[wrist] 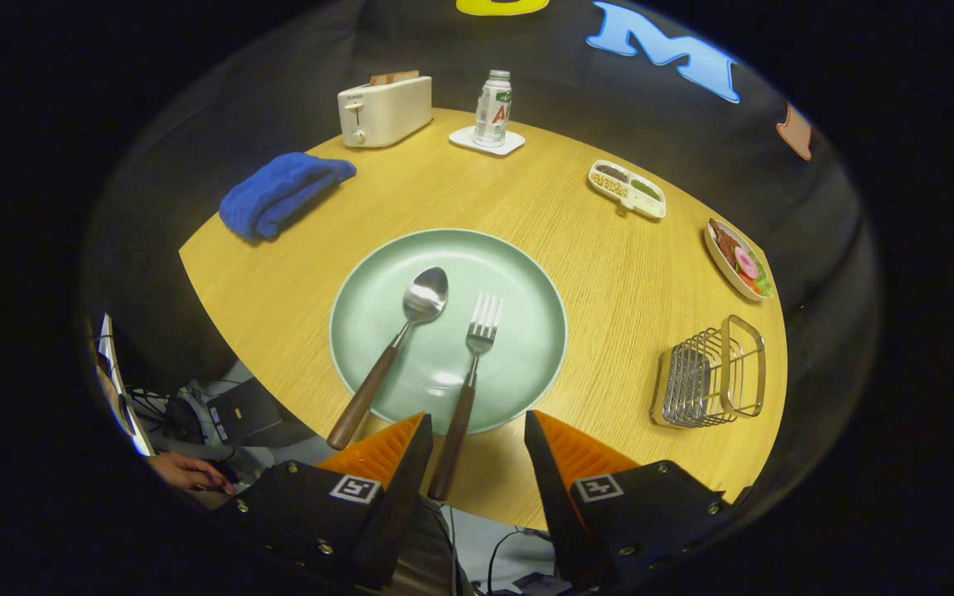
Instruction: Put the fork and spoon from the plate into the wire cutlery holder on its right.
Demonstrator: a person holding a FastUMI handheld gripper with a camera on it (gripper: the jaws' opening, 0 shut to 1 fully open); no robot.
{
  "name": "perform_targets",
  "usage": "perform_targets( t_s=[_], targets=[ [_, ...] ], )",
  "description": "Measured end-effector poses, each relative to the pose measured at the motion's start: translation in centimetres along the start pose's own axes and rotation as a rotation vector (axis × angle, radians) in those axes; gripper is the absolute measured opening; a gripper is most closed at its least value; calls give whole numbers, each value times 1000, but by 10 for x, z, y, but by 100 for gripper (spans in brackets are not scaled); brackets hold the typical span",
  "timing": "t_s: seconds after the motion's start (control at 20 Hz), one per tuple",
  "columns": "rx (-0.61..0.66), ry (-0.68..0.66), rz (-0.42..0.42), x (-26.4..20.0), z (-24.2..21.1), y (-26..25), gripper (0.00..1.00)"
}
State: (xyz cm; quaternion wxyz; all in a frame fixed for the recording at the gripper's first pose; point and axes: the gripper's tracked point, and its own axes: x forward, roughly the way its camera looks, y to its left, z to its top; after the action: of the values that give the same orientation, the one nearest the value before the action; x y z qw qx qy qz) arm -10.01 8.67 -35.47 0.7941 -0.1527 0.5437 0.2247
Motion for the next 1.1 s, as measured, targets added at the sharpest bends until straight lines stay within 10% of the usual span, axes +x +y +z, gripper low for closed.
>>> perform_targets(
  t_s=[0.15,0.95,1.05,1.1],
  targets=[
    [10,64,22,10,-7,5,46],
    [87,132,58,17,24,-4,46],
    [146,198,93,33,11,-11,11],
    [161,225,107,31,10,-10,11]
  ],
)
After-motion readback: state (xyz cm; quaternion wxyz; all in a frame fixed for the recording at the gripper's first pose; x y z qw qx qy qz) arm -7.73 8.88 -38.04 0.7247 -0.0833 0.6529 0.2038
